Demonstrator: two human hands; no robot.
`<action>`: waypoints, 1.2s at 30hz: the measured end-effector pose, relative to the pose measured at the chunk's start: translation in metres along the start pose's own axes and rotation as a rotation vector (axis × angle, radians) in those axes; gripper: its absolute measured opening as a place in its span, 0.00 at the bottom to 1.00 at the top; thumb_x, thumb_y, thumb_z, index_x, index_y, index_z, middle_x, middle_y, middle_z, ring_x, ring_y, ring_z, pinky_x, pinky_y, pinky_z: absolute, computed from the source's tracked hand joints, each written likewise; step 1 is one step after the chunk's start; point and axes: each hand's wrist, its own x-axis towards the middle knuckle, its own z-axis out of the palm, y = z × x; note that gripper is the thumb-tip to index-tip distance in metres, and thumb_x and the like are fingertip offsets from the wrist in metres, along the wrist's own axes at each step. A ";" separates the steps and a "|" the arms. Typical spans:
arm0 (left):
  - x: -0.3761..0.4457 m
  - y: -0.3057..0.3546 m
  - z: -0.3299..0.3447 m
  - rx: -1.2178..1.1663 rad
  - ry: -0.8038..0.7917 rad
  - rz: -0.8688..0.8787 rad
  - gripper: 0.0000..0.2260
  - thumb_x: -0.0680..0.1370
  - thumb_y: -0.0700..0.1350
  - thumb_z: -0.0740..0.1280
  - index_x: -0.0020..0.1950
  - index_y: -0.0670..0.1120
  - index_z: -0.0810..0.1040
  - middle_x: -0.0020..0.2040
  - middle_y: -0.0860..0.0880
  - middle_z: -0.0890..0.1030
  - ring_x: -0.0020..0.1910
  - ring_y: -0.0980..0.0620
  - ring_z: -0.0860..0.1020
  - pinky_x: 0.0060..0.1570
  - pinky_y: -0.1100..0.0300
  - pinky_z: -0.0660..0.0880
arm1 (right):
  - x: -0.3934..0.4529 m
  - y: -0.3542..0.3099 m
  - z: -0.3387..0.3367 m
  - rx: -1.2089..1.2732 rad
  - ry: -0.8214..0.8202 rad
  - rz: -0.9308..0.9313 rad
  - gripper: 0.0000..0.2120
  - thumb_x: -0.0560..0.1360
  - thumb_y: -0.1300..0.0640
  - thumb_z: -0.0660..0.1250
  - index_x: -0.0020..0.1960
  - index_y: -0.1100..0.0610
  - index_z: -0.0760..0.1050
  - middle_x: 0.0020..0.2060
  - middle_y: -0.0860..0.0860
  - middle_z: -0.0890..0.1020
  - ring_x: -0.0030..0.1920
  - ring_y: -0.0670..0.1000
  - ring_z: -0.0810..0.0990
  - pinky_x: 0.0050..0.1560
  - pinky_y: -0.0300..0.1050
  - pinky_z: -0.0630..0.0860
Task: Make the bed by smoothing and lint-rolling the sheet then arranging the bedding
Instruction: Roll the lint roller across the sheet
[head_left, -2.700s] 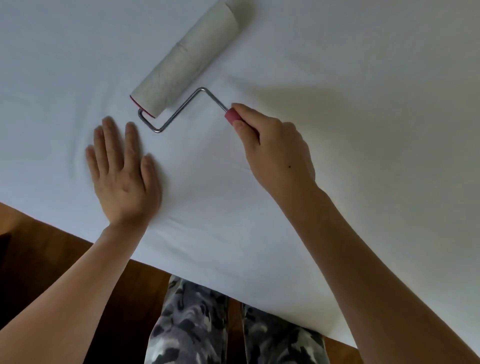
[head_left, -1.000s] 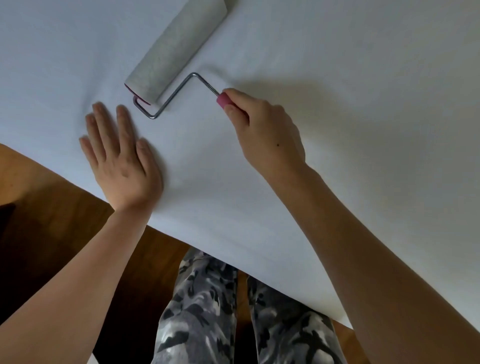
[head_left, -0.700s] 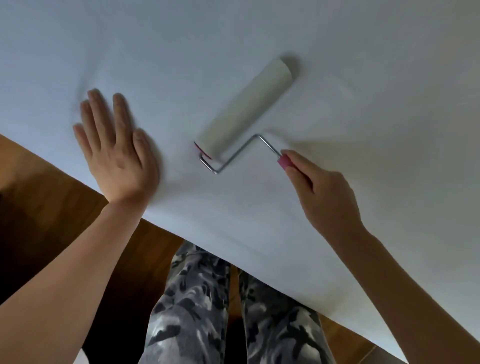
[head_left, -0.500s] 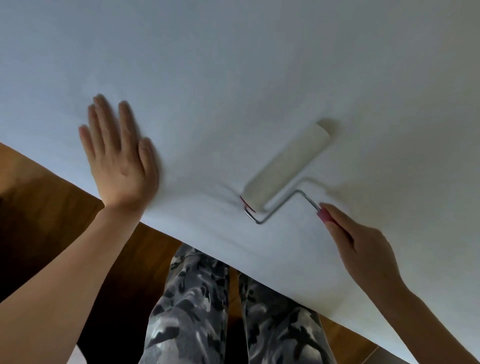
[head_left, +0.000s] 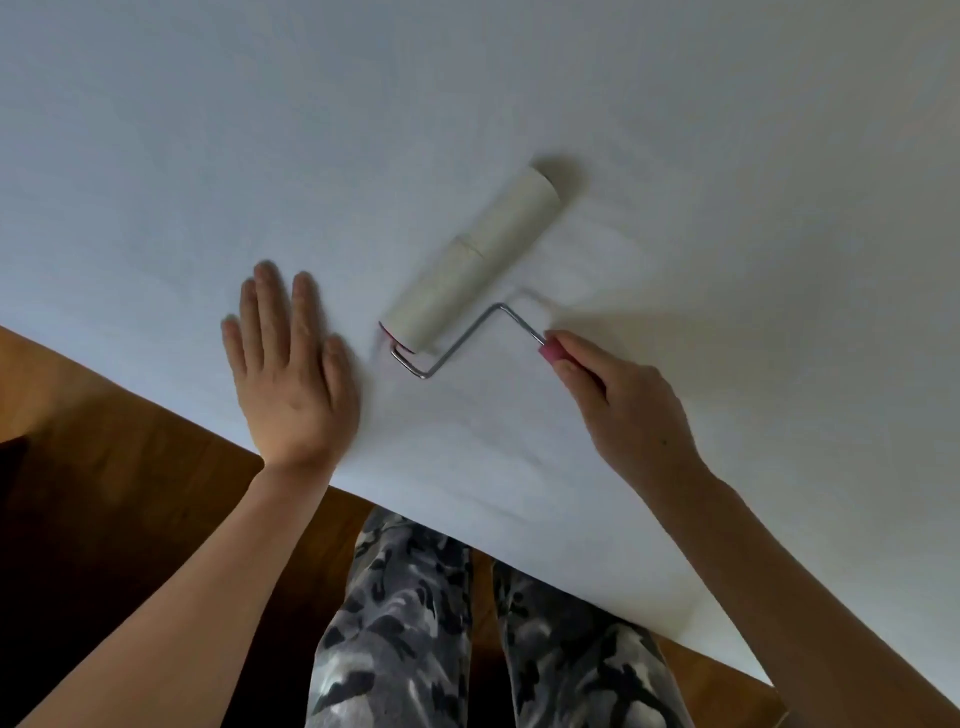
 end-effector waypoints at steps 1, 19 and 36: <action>0.000 -0.001 0.001 -0.005 0.021 -0.050 0.24 0.84 0.48 0.48 0.79 0.41 0.56 0.78 0.37 0.55 0.78 0.40 0.51 0.76 0.48 0.44 | 0.015 -0.018 0.005 0.027 0.023 -0.022 0.15 0.80 0.42 0.57 0.64 0.41 0.75 0.41 0.48 0.84 0.42 0.56 0.80 0.38 0.44 0.70; 0.026 0.120 0.015 -0.101 -0.163 0.310 0.26 0.84 0.51 0.49 0.78 0.38 0.54 0.77 0.34 0.53 0.77 0.38 0.50 0.76 0.47 0.42 | 0.014 0.049 -0.064 0.412 0.536 0.338 0.13 0.82 0.51 0.56 0.60 0.53 0.75 0.38 0.45 0.79 0.38 0.48 0.77 0.39 0.44 0.72; 0.049 0.243 0.078 0.007 -0.178 0.563 0.23 0.83 0.46 0.51 0.78 0.44 0.58 0.78 0.37 0.55 0.78 0.41 0.54 0.75 0.48 0.47 | -0.121 0.126 0.008 0.806 0.239 0.646 0.11 0.81 0.47 0.58 0.59 0.47 0.75 0.29 0.50 0.79 0.26 0.43 0.76 0.32 0.42 0.78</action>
